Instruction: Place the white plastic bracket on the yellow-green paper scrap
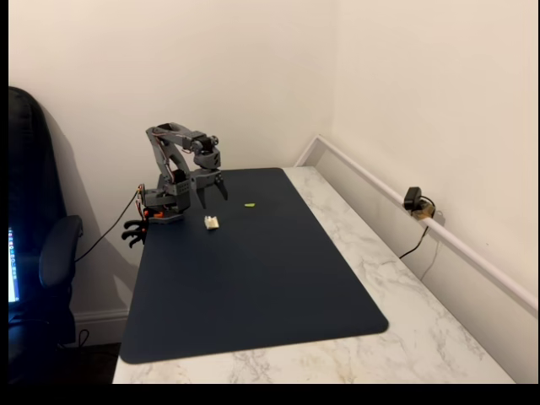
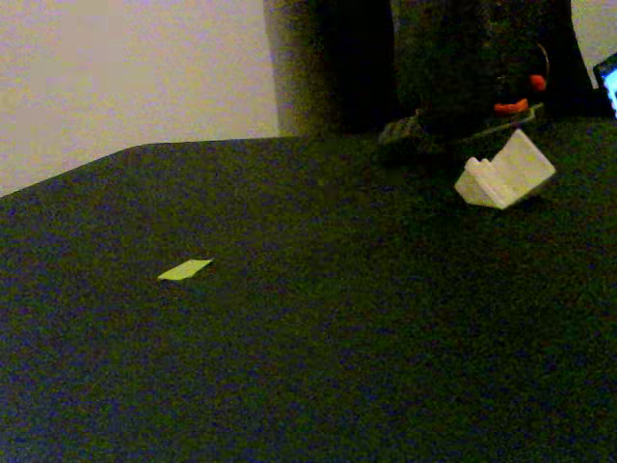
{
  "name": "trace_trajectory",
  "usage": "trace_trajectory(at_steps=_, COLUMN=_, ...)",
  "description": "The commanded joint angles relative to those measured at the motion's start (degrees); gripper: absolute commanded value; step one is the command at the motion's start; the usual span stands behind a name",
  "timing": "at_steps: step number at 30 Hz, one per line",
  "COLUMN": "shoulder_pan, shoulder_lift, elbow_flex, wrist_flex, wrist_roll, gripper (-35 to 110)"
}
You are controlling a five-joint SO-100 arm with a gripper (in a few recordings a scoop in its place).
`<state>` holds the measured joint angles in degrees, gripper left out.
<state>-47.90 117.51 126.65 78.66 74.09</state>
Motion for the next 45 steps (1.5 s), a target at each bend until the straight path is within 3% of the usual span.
trace_trajectory(at_steps=1, shoulder_pan=-2.3, shoulder_lift=0.6, elbow_flex=0.8, wrist_flex=-0.5, wrist_roll=2.0, gripper=40)
trace_trajectory(at_steps=8, shoulder_pan=-3.0, shoulder_lift=0.3, elbow_flex=4.8, wrist_flex=-4.7, wrist_roll=3.1, gripper=40)
trace_trajectory(at_steps=17, shoulder_pan=3.0, shoulder_lift=-1.0, elbow_flex=1.5, wrist_flex=-0.5, wrist_roll=-2.3, gripper=41)
trace_trajectory(at_steps=45, shoulder_pan=-1.7, shoulder_lift=-8.3, elbow_flex=7.6, wrist_flex=-13.1, wrist_roll=1.7, gripper=42)
